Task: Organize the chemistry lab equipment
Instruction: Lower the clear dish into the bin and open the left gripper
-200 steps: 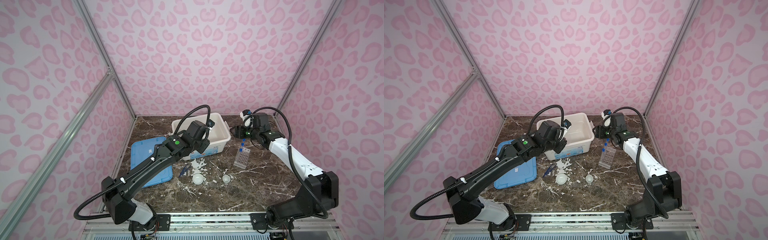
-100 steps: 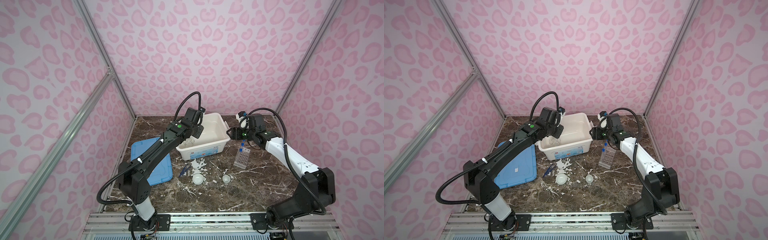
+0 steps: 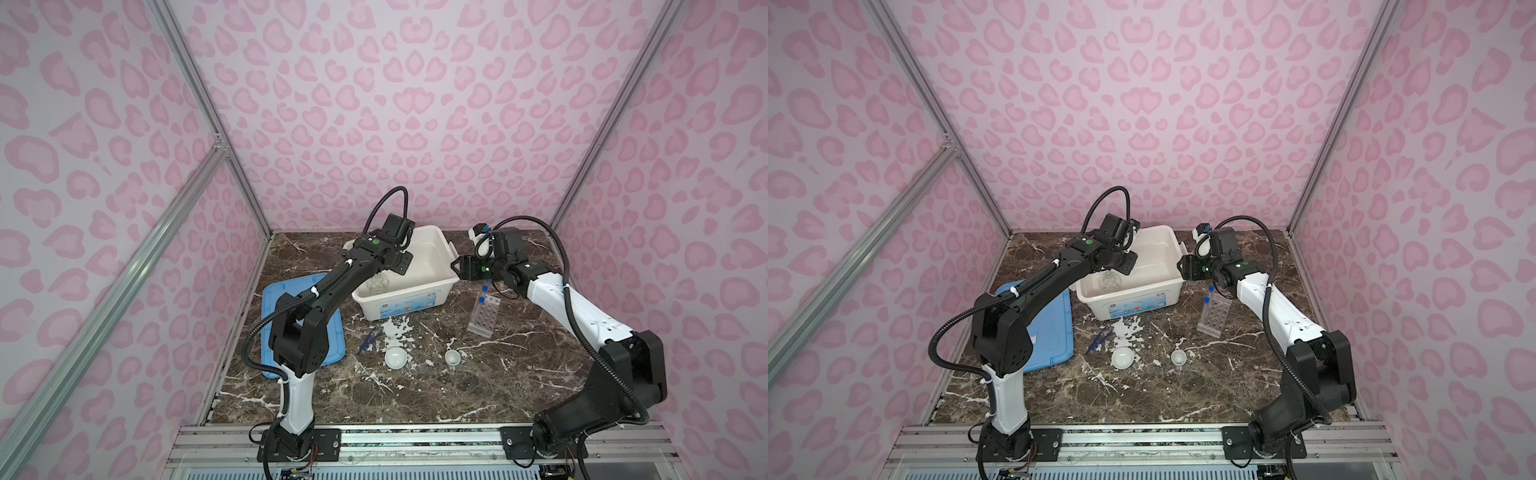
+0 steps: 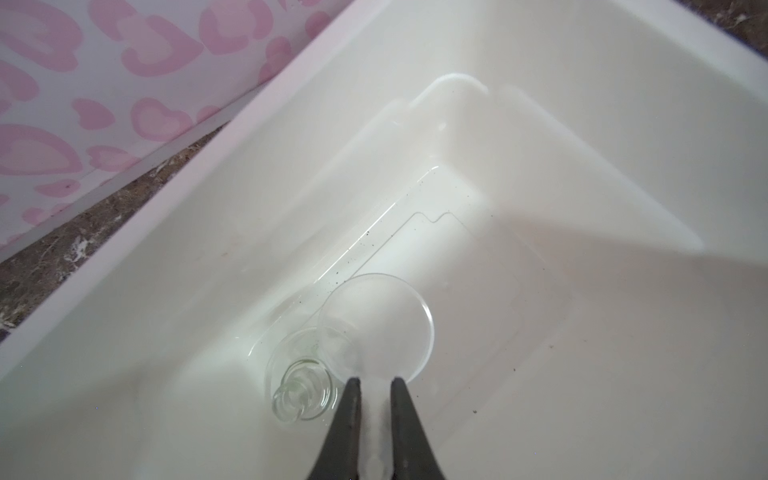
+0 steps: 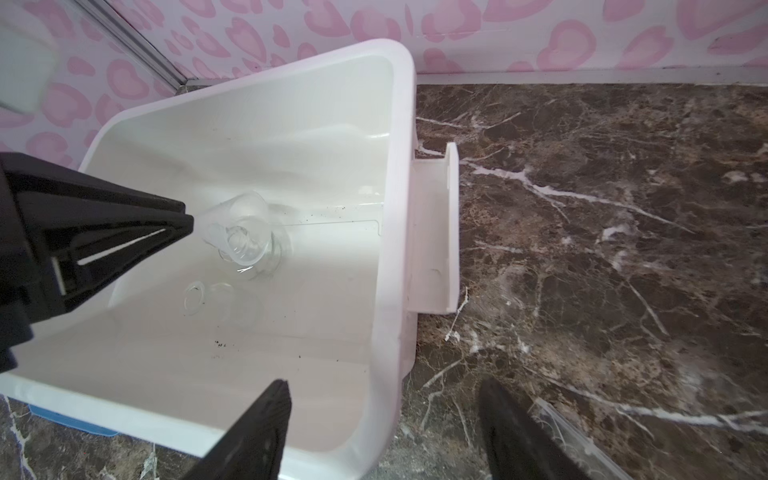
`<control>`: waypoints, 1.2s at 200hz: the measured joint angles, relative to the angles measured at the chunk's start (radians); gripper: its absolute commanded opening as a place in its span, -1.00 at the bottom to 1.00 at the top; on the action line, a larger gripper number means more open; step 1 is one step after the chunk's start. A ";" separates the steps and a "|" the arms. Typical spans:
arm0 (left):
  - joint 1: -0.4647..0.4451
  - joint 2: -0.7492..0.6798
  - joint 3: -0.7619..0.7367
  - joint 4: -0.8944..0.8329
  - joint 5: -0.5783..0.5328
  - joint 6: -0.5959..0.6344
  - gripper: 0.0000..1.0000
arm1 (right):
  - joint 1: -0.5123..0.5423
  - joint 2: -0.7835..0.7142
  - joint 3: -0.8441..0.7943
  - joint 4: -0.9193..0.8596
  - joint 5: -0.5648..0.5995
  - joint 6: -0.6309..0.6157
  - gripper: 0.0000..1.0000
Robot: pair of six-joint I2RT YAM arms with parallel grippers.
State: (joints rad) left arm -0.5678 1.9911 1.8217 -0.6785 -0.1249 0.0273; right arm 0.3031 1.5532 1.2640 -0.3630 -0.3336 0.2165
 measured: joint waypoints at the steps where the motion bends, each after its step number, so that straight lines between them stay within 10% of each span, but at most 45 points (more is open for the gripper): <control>1: 0.000 0.001 0.000 0.000 0.000 0.000 -0.79 | 0.000 0.000 0.000 0.000 0.000 0.000 0.46; 240: 0.055 0.277 0.205 -0.044 0.062 -0.041 -0.71 | 0.003 -0.026 -0.005 -0.005 0.019 -0.002 0.46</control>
State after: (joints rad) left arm -0.5125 2.2681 2.0266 -0.7223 -0.0628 -0.0139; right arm 0.3058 1.5269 1.2591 -0.3676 -0.3141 0.2146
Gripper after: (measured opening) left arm 0.138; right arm 0.730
